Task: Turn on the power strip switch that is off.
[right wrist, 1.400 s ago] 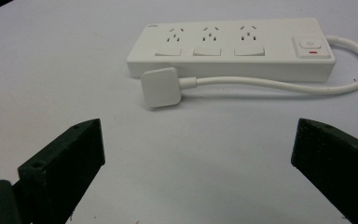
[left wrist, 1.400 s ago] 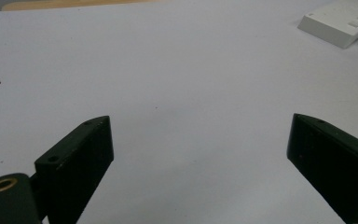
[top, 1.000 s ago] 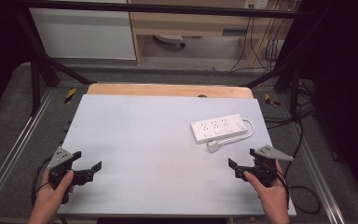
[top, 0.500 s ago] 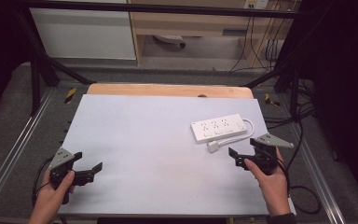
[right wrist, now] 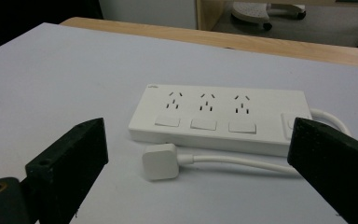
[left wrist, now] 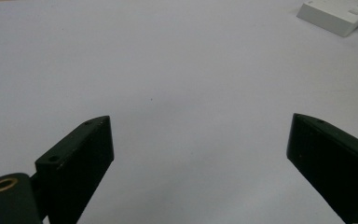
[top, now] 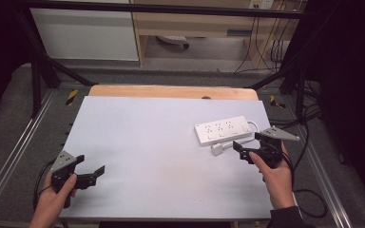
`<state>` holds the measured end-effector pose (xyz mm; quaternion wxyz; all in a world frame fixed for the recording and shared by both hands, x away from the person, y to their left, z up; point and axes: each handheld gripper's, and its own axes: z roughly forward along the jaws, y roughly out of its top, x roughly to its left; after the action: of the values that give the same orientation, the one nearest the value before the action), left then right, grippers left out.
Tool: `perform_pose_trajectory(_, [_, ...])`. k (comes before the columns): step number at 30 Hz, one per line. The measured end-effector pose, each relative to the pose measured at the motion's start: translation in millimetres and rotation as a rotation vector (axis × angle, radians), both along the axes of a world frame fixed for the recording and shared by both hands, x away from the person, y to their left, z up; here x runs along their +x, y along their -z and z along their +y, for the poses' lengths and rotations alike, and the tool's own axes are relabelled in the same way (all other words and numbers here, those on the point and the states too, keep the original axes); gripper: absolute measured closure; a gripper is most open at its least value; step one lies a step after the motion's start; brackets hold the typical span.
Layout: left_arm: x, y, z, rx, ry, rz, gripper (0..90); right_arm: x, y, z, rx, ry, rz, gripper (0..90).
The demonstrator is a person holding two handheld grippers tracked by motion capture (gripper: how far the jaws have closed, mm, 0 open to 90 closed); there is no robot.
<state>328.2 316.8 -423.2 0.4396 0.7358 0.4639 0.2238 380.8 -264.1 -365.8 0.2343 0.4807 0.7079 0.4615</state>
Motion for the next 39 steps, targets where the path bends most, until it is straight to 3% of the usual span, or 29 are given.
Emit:
perform_pose_trajectory(4, [0.4, 0.3, 0.1, 0.0, -0.004, 0.003, 7.1, 7.7, 1.1, -4.2, 0.023, 0.021, 0.011, 5.3])
perform_pose_trajectory(17, [0.4, 0.9, -0.2, 0.002, -0.003, 0.004, 7.1, 21.2, -7.4, -13.7, 0.015, 0.053, -0.008, 3.3])
perform_pose_trajectory(22, [0.4, 1.0, -0.2, 0.003, -0.002, 0.005, 7.1, 24.6, -8.3, -17.5, 0.038, 0.068, -0.009, 5.4])
perform_pose_trajectory(39, [0.2, 1.3, -0.4, 0.008, 0.003, 0.007, 7.1, 49.2, -11.6, -20.9, 0.029, 0.09, -0.003, 11.2])
